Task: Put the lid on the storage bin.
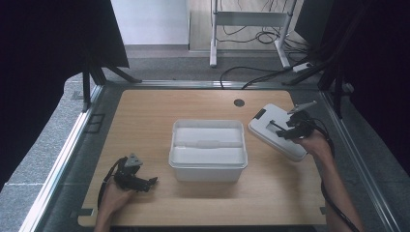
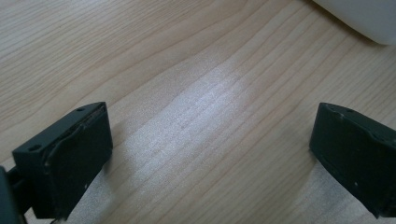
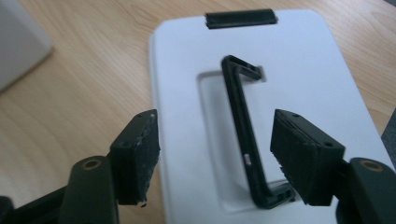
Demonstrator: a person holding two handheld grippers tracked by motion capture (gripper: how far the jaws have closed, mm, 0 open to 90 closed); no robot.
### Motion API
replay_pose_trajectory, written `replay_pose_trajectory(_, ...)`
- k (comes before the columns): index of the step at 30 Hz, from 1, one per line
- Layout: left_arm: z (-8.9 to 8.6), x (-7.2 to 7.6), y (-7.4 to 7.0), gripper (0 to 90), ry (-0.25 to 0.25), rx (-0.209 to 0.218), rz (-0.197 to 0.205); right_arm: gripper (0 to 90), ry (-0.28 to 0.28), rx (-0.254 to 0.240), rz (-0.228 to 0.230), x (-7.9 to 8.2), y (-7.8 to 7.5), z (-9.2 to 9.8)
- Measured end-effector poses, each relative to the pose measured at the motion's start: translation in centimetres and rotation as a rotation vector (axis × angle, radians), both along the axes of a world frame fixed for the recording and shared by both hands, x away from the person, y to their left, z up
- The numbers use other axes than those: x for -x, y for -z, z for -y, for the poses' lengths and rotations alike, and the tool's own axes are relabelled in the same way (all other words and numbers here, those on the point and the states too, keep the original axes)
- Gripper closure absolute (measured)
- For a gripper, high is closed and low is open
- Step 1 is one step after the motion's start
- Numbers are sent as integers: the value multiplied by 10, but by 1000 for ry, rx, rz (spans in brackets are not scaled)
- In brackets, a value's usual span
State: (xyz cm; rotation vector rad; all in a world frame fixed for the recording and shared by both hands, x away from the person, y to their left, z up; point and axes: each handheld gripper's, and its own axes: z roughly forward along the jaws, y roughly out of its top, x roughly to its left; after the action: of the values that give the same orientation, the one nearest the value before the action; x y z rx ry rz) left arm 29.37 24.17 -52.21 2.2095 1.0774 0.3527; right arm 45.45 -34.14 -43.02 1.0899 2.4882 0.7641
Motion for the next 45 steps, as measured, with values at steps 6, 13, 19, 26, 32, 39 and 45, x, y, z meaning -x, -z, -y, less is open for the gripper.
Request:
replay_pose_trajectory(6, 1, 2, 1, 0, 13, 1, 10, 450, 0, 48, -23, -16, 15, 1)
replay_pose_trajectory(13, 2, 3, 1, 0, 13, 2, 9, 639, -14, 95, -31, -29, 24, 6)
replay_pose_trajectory(19, 2, 3, 1, 0, 18, 1, 10, 770, -29, 61, -27, -35, 18, 12)
replay_pose_trajectory(26, 2, 3, 1, 0, 18, 1, 10, 842, -25, 59, -54, -44, 8, 15)
replay_pose_trajectory(32, 2, 3, 1, 0, 17, 1, 10, 843, -52, 50, -84, -37, 0, 14)
replay_pose_trajectory(39, 2, 3, 1, 0, 17, 1, 10, 844, -83, 26, -88, -26, -22, 14)
replay_pose_trajectory(45, 3, 3, 1, 0, 16, 1, 11, 843, -132, 14, -71, -13, -45, 11)
